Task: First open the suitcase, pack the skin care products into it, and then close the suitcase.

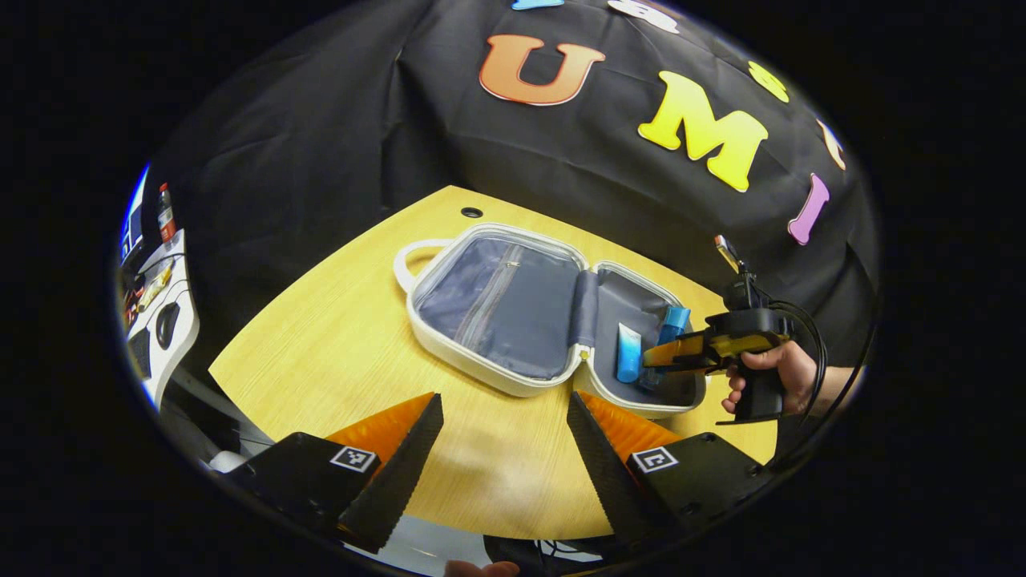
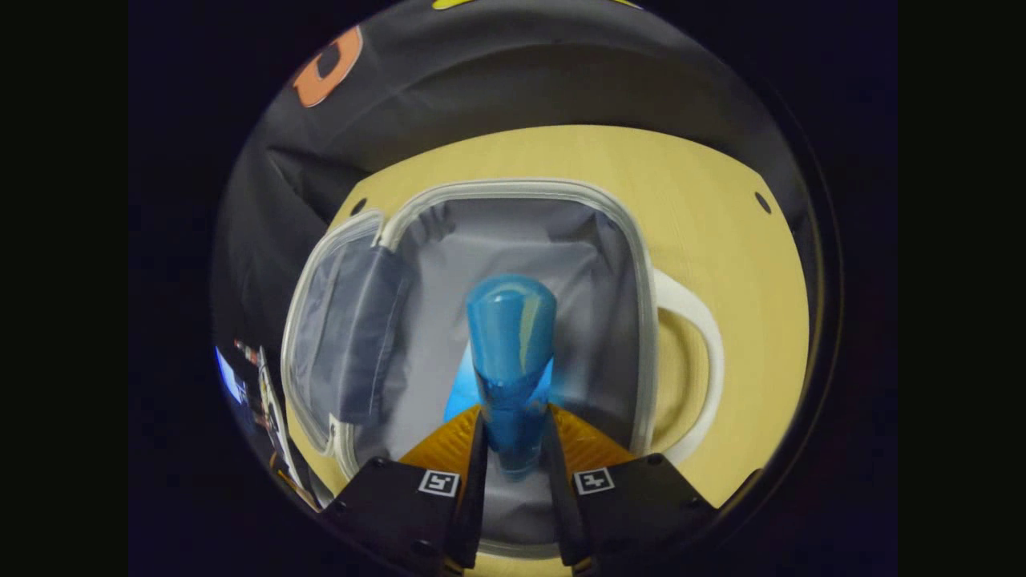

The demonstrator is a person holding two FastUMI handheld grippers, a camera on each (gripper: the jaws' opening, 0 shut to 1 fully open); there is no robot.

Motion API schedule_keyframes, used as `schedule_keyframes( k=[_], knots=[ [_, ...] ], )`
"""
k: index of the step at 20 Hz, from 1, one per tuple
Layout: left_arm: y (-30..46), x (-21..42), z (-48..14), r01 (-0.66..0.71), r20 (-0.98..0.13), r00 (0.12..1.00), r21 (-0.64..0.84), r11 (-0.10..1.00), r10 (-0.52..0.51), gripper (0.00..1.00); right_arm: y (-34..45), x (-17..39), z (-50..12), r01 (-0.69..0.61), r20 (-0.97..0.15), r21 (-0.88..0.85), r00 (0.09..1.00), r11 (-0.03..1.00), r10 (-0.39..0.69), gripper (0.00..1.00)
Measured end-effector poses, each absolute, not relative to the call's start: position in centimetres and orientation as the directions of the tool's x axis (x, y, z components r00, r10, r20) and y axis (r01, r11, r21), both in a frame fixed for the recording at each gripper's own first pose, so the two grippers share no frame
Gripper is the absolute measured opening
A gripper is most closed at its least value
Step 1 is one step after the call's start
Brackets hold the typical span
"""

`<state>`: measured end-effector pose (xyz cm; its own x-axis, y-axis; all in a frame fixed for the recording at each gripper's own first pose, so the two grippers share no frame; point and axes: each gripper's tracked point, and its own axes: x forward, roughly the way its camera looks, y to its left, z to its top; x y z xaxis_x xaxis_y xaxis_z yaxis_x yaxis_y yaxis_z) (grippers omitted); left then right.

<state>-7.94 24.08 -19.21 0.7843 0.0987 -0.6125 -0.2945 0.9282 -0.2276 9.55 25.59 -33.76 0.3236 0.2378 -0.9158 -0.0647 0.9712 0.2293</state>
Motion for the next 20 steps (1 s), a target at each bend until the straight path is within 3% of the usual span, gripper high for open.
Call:
schedule_keyframes(
  k=[2, 3, 8, 13, 18, 19, 20],
  knots=[
    [24.5, -8.3, -18.4, -0.299, -0.598, 0.794, -0.230, 0.926, 0.108, 0.99, 25.0, 9.7, -34.5, -0.013, -0.935, 0.193, 0.302, 0.981, 0.187, 0.31],
    [24.6, -8.2, -17.8, -0.296, -0.587, 0.803, -0.237, 0.925, 0.107, 1.00, 25.0, 9.8, -34.6, -0.004, -0.937, 0.181, 0.304, 0.983, 0.174, 0.35],
    [24.8, -6.5, -15.9, -0.275, -0.544, 0.832, -0.234, 0.932, 0.109, 0.99, 24.6, 9.7, -35.0, -0.025, -0.950, 0.109, 0.293, 0.994, 0.111, 0.37],
    [24.6, -5.8, -15.3, -0.253, -0.522, 0.847, -0.238, 0.938, 0.097, 1.00, 25.2, 9.2, -33.8, -0.057, -0.937, 0.142, 0.314, 0.988, 0.153, 0.43],
    [26.0, -5.4, -14.6, -0.233, -0.489, 0.867, -0.221, 0.947, 0.099, 0.99, 24.0, 8.4, -28.0, -0.149, -0.859, 0.151, 0.469, 0.977, 0.204, 0.72],
    [26.2, -5.2, -14.2, -0.231, -0.477, 0.872, -0.213, 0.949, 0.105, 0.99, 23.3, 8.3, -26.0, -0.164, -0.826, 0.148, 0.521, 0.975, 0.213, 0.69],
    [26.5, -5.0, -13.7, -0.229, -0.464, 0.878, -0.203, 0.952, 0.112, 0.99, 22.8, 8.2, -24.2, -0.173, -0.793, 0.155, 0.566, 0.973, 0.227, 0.74]
  ],
)
